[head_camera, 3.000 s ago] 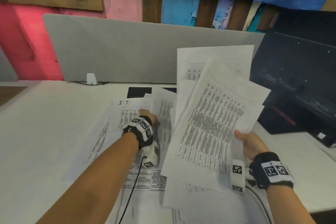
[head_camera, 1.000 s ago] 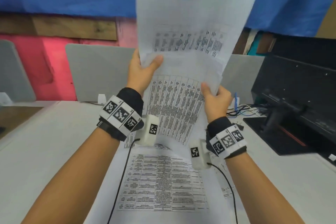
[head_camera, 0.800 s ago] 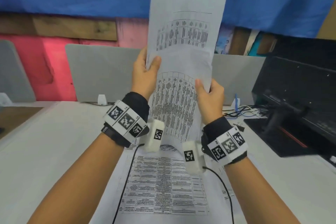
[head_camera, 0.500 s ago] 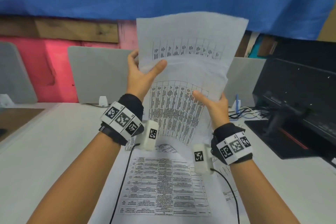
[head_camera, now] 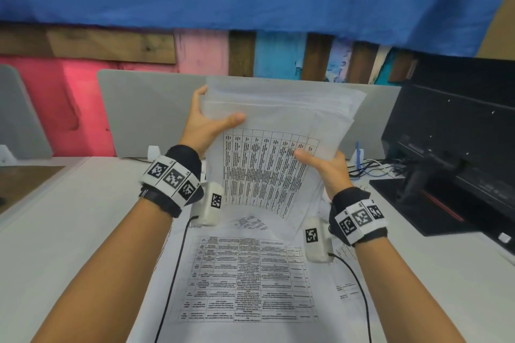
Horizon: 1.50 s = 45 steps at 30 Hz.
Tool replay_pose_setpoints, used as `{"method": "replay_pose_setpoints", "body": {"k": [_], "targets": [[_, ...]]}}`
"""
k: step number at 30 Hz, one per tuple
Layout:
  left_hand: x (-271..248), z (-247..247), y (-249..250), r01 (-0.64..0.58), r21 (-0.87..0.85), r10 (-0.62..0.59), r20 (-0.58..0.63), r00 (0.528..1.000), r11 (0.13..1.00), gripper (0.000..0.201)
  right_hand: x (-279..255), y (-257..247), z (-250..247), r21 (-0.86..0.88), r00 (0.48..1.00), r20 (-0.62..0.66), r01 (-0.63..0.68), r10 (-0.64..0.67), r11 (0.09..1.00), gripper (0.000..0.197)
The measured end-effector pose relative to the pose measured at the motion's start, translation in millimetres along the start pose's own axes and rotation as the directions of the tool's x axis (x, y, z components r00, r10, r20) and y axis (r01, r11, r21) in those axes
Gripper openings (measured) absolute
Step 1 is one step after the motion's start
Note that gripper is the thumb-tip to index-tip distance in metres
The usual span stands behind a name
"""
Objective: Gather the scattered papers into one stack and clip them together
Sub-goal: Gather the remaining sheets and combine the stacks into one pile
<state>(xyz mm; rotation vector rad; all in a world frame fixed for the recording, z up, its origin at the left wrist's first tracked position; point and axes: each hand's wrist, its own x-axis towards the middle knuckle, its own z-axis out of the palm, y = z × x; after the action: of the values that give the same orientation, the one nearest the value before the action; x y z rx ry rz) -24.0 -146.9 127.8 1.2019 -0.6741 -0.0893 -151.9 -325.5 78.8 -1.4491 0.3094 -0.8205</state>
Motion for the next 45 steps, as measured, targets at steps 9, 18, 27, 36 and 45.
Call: {"method": "replay_pose_setpoints", "body": {"k": [9, 18, 27, 36, 45], "targets": [[2.6, 8.1, -4.7, 0.155, 0.032, -0.146, -0.19, 0.971, 0.987, 0.043, -12.3, 15.5, 13.2, -0.175, 0.996, -0.062, 0.045, -0.057, 0.983, 0.042], [-12.3, -14.7, -55.2, 0.325, 0.545, -0.315, -0.115, 0.942, 0.773, 0.081, -0.4, -9.0, 2.8, -0.22, 0.879, -0.448, 0.068, -0.163, 0.973, 0.019], [-81.2, 2.3, -132.5, -0.25, 0.953, -0.822, 0.276, 0.498, 0.169, 0.099, -22.3, -43.7, -128.0, -0.355, 0.932, -0.338, -0.255, 0.131, 0.899, 0.009], [-69.6, -5.5, -138.5, -0.264, 0.964, -0.81, 0.187, 0.556, 0.041, 0.097, -52.8, 67.7, -174.1, -0.68, 0.721, -0.435, -0.656, 0.539, 0.329, 0.039], [-52.6, -4.7, -146.0, -0.225, 0.974, -0.873, 0.12, 0.473, 0.012, 0.07, -54.7, 92.8, -198.5, -0.535, 0.696, -0.385, -0.703, 0.606, 0.468, 0.093]]}}
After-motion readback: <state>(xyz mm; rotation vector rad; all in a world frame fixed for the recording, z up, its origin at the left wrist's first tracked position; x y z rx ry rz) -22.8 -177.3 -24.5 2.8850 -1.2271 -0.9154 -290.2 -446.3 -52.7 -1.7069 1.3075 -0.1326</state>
